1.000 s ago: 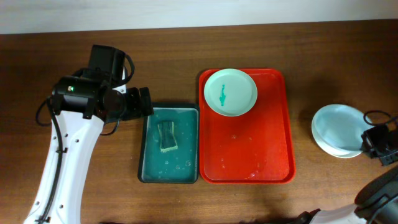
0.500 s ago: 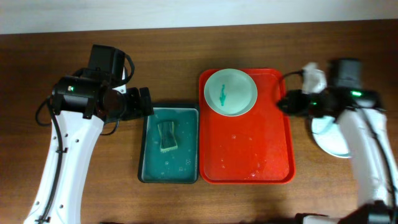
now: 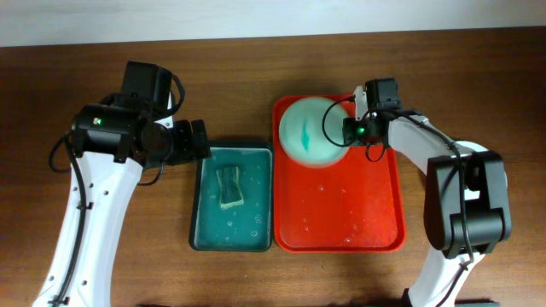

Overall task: Clean dirty plates on tray and stack at the side
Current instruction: 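Pull the last white plate toward the tray front with right gripper, then grasp the sponge in the teal tray with left gripper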

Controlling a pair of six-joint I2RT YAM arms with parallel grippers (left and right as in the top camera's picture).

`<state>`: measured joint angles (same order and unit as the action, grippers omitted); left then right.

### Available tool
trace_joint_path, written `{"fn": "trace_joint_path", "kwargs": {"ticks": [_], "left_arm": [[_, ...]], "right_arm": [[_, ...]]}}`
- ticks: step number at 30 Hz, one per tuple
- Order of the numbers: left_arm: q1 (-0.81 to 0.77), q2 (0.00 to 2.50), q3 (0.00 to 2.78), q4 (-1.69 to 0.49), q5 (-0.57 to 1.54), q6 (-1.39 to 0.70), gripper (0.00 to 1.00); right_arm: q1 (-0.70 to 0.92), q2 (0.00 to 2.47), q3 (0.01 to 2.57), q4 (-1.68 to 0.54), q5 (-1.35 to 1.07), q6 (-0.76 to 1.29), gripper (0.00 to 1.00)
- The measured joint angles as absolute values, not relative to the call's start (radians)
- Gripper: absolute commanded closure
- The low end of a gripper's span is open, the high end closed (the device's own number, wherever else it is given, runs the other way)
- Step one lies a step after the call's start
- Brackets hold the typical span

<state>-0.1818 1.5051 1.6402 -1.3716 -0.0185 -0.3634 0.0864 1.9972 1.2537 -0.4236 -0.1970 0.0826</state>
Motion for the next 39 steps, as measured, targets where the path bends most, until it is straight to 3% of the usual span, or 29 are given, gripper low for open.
{"fn": "trace_joint_path", "kwargs": {"ticks": [4,11,14,17,19,22,25,30,33,37,39], "left_arm": [[-0.182,1.505,1.640,-1.371,-0.019,-0.363,0.01],[-0.182,1.505,1.640,-1.370,-0.019,-0.363,0.01],[-0.182,1.505,1.640,-1.371,-0.019,-0.363,0.00],[-0.182,1.505,1.641,-1.372,-0.018,-0.363,0.01],[-0.182,1.505,1.641,-1.371,-0.019,-0.363,0.00],[-0.182,1.505,1.641,-1.369,-0.017,-0.365,0.01],[-0.182,1.505,1.641,-1.360,0.029,-0.375,0.01],[-0.261,1.518,1.592,-1.293,0.064,-0.310,0.16],[-0.336,1.578,1.386,-1.135,0.073,-0.298,0.35],[-0.376,1.711,1.156,-0.987,0.086,-0.396,0.44],[-0.376,1.782,1.097,-0.896,0.109,-0.428,0.61]], "right_arm": [[0.053,1.898,1.259,-0.691,-0.228,0.145,0.96],[0.001,1.464,1.261,-1.185,-0.194,0.215,0.96],[0.002,1.470,1.081,-1.083,-0.181,0.350,0.96],[0.001,1.485,0.849,-0.828,-0.185,0.447,0.96],[0.002,1.488,0.779,-0.731,-0.208,0.423,0.83],[0.002,1.479,0.782,-0.761,-0.221,0.327,0.73],[0.002,1.391,0.877,-0.899,-0.227,0.195,0.70],[0.002,1.186,1.048,-1.002,-0.230,0.128,0.69],[0.002,1.138,1.055,-1.053,-0.231,0.122,0.69],[0.002,1.156,1.055,-1.077,-0.231,0.119,0.69],[0.002,1.177,1.055,-1.078,-0.231,0.119,0.69]]}}
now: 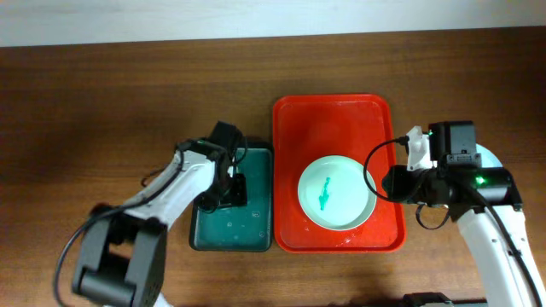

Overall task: Clean dirty plates on tray and stack at the side
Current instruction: 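Grasp the sponge in the teal tray with left gripper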

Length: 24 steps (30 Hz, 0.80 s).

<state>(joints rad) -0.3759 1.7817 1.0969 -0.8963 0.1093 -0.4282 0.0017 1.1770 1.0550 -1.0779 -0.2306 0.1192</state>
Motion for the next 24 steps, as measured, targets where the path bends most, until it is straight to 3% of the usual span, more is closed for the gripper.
{"fn": "trace_joint_path", "kwargs": {"ticks": [1,2,7,8,9,11,13,15,17,19,21,24], "left_arm": [[-0.376,1.804,1.089,-0.879,0.114,-0.434,0.74],[-0.376,1.828,1.086,-0.853,0.120,-0.445,1.00],[-0.374,1.856,1.103,-0.850,0.120,-0.454,1.00],[-0.374,1.867,1.121,-0.886,0.128,-0.454,0.83],[-0.374,1.877,1.139,-0.926,0.136,-0.454,0.55],[-0.375,1.893,1.208,-1.027,0.149,-0.438,0.20],[-0.375,1.893,1.272,-1.067,0.150,-0.415,0.11],[-0.375,1.893,1.368,-1.076,0.084,-0.395,0.13],[-0.375,1.893,1.369,-1.034,-0.012,-0.385,0.24],[-0.375,1.895,1.350,-0.938,-0.074,-0.378,0.48],[-0.375,1.909,1.305,-0.831,-0.103,-0.375,0.99],[-0.375,1.965,1.279,-0.790,-0.111,-0.367,1.00]], "right_arm": [[0.002,1.186,1.055,-1.077,-0.231,0.119,0.70],[0.002,1.195,1.055,-1.078,-0.231,0.120,0.70],[0.002,1.216,1.055,-1.086,-0.231,0.119,0.70],[0.002,1.216,1.055,-1.087,-0.231,0.119,0.70],[0.002,1.216,1.055,-1.087,-0.231,0.119,0.70],[0.002,1.216,1.055,-1.090,-0.231,0.119,0.70],[0.002,1.216,1.055,-1.089,-0.231,0.119,0.70],[0.002,1.216,1.055,-1.089,-0.231,0.119,0.70],[0.002,1.216,1.055,-1.088,-0.231,0.120,0.70],[0.002,1.216,1.055,-1.087,-0.231,0.119,0.70],[0.002,1.216,1.055,-1.087,-0.230,0.120,0.70],[0.002,1.217,1.055,-1.088,-0.231,0.119,0.70]]}}
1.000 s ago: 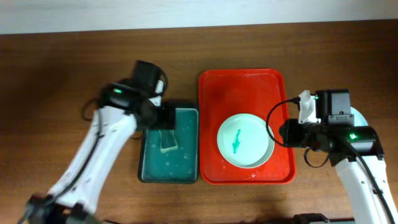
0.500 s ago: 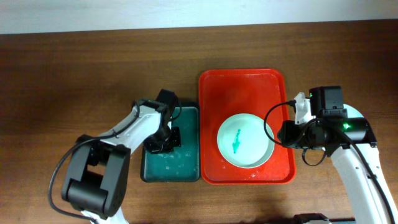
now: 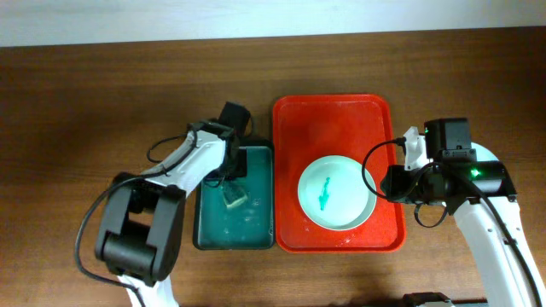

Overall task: Clean dirty plates on tray and stack at the side
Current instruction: 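Grasp the sponge in the teal tray with left gripper, then scrub the last white plate with the sponge in left gripper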

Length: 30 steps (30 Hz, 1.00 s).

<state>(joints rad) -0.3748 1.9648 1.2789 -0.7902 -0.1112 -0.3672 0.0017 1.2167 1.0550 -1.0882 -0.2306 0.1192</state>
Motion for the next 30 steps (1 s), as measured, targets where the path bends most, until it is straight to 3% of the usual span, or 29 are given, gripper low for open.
{"fn": "trace_joint_path", "kwargs": {"ticks": [2,3,6,7,11,12,14,17,18,24,30], "left_arm": [[-0.374,1.967,1.286,-0.799,-0.088,-0.357,1.00],[-0.373,1.970,1.308,-0.825,-0.038,-0.323,0.93],[-0.378,1.975,1.408,-0.934,0.059,-0.253,0.34],[-0.379,1.975,1.453,-0.962,0.077,-0.243,0.33],[-0.379,1.975,1.485,-1.026,0.101,-0.226,0.37],[-0.379,1.975,1.483,-1.039,0.102,-0.227,0.44],[-0.382,1.975,1.449,-1.018,0.105,-0.253,0.69],[-0.414,1.975,1.342,-0.919,0.104,-0.302,0.97],[-0.430,1.975,1.317,-0.903,0.102,-0.311,1.00],[-0.455,1.975,1.325,-0.972,0.095,-0.333,1.00],[-0.441,1.969,1.518,-1.137,0.091,-0.246,1.00]], "right_arm": [[0.002,1.217,1.055,-1.089,-0.231,0.119,0.70],[0.002,1.217,1.055,-1.089,-0.231,0.119,0.70],[0.002,1.217,1.055,-1.090,-0.231,0.119,0.70],[0.002,1.217,1.055,-1.089,-0.231,0.120,0.70],[0.002,1.217,1.055,-1.089,-0.231,0.120,0.70],[0.002,1.217,1.055,-1.089,-0.231,0.119,0.70],[0.002,1.217,1.055,-1.090,-0.231,0.119,0.69],[0.002,1.217,1.055,-1.091,-0.231,0.119,0.70],[0.002,1.217,1.055,-1.093,-0.231,0.119,0.69],[-0.015,1.263,1.055,-1.097,-0.187,0.252,0.65],[-0.084,1.430,1.055,-1.094,-0.283,0.152,0.62]]}}
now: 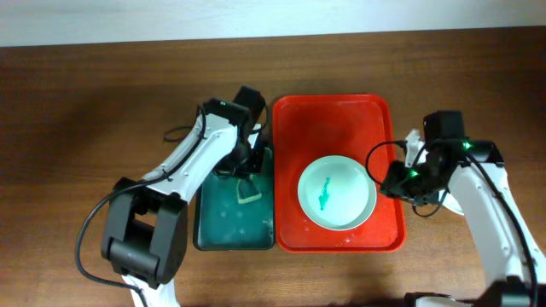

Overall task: Clean dirty plates on tray and stack at the side
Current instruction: 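Scrub the last white plate with the sponge in left gripper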

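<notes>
A pale plate (336, 193) with a teal smear at its centre lies in the lower half of the red tray (333, 119). My right gripper (388, 182) sits at the plate's right rim and looks shut on it. My left gripper (248, 175) is over the right side of the teal basin (223, 223), shut on a small sponge (249, 193) that hangs just beside the tray's left edge.
The basin holds water and stands against the tray's left side. Brown table surface lies all around, with a pale wall edge along the far side. The right arm's cable loops over the tray's right rim.
My left gripper and the sponge have moved right, from the middle of the basin to its right edge by the tray. The right wrist has tilted a little at the plate's rim. The plate stays put.
My right gripper first held the plate at the tray's far end while the left arm stood away and the sponge lay in the basin. The plate then lay lower on the tray with the left gripper down at the sponge. The sponge is now held by the tray.
</notes>
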Controlling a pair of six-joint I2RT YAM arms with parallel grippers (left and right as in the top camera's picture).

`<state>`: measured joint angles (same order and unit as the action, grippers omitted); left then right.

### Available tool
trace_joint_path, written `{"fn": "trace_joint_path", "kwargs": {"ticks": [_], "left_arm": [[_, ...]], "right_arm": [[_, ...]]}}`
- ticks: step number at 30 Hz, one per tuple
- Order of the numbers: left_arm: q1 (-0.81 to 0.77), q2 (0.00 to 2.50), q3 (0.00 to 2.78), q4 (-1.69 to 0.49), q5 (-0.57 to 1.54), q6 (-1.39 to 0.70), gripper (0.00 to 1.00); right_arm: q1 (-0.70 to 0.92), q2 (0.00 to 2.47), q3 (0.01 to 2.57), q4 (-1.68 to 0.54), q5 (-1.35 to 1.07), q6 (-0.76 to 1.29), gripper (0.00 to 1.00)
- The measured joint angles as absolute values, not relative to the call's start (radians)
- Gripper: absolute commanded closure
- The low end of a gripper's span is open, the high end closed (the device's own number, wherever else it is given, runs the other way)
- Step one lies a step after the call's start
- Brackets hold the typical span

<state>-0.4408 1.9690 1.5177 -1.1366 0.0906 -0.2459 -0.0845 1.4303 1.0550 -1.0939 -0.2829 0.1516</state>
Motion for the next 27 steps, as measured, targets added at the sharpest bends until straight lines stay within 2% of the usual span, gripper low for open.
{"fn": "trace_joint_path", "kwargs": {"ticks": [7,11,13,15,21,27], "left_arm": [[-0.441,1.967,1.726,-1.230,0.071,-0.201,1.00],[-0.453,1.967,1.749,-1.216,0.071,-0.201,1.00],[-0.486,1.967,1.749,-1.177,0.072,-0.201,1.00],[-0.536,1.967,1.748,-1.113,0.074,-0.201,1.00],[-0.715,2.035,1.752,-0.876,0.177,-0.201,1.00],[-0.769,2.276,1.753,-0.720,0.420,-0.301,1.00]], "right_arm": [[-0.084,1.631,1.055,-0.968,-0.286,0.089,0.63],[-0.084,1.749,1.044,-0.897,-0.286,0.083,0.75],[-0.084,1.784,1.018,-0.859,-0.286,0.081,0.89],[-0.084,1.782,0.987,-0.818,-0.299,0.082,0.96],[-0.086,1.770,0.970,-0.804,-0.320,0.078,0.96],[-0.086,1.770,0.968,-0.806,-0.325,0.079,0.96]]}}
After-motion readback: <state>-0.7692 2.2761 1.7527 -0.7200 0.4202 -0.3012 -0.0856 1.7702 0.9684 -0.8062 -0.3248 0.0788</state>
